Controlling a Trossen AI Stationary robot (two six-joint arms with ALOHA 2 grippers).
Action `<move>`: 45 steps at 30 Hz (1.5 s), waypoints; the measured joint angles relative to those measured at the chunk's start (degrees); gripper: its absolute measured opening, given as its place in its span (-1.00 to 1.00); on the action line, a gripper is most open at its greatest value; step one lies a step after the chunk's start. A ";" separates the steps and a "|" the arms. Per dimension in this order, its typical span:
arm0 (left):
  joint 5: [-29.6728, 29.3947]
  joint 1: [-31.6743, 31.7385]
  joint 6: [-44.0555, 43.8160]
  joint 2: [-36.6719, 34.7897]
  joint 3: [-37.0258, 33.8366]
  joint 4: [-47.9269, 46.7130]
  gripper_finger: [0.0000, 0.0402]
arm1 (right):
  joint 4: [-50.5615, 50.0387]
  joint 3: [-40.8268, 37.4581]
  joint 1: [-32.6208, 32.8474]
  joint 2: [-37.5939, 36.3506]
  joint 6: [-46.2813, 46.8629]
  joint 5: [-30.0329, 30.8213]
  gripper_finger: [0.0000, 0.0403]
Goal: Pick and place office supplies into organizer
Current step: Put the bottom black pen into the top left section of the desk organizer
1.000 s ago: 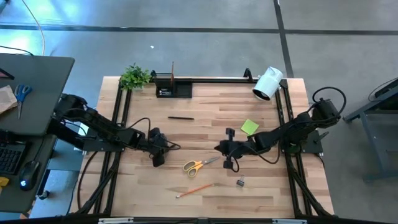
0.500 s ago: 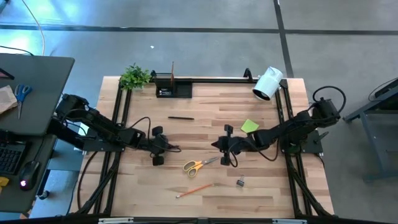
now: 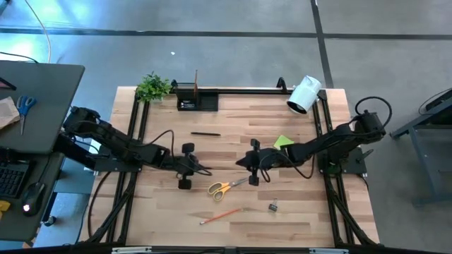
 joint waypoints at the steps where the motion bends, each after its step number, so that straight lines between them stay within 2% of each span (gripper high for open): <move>1: -0.17 0.00 0.47 -0.02 0.75 0.01 -0.94 | 0.85 0.00 0.02 0.65 -0.45 -0.48 -0.94; 9: -2.04 0.00 4.21 -0.07 5.66 -3.11 -0.87 | 5.91 2.75 -0.09 6.80 -6.06 0.29 -0.80; 14: -2.66 0.00 1.91 -0.07 5.87 -4.15 -0.91 | 6.02 7.58 0.91 8.39 -15.23 5.28 -0.58; 19: -4.58 0.00 -0.41 -0.07 5.87 -4.02 -0.91 | 3.54 14.04 2.62 13.19 -22.42 6.31 -0.36; 22: -4.96 0.00 -2.33 -0.07 5.87 -3.89 -0.89 | -0.42 18.54 3.07 17.54 -23.98 10.63 -0.26; 26: -4.78 0.00 -4.06 -0.07 5.87 -3.29 -0.90 | -4.04 24.02 4.15 23.20 -29.45 20.34 -0.18; 29: -4.71 0.00 -4.86 -0.07 5.87 -3.01 -0.91 | -4.33 27.11 5.44 25.82 -34.92 25.84 -0.16; 32: -4.69 0.00 -5.22 -0.10 5.87 -3.03 -0.90 | -4.62 28.61 6.54 26.70 -38.55 28.18 -0.19; 45: -4.01 0.00 -6.40 -0.10 5.87 -1.09 -0.89 | -5.15 29.09 5.65 26.80 -41.70 26.27 -0.45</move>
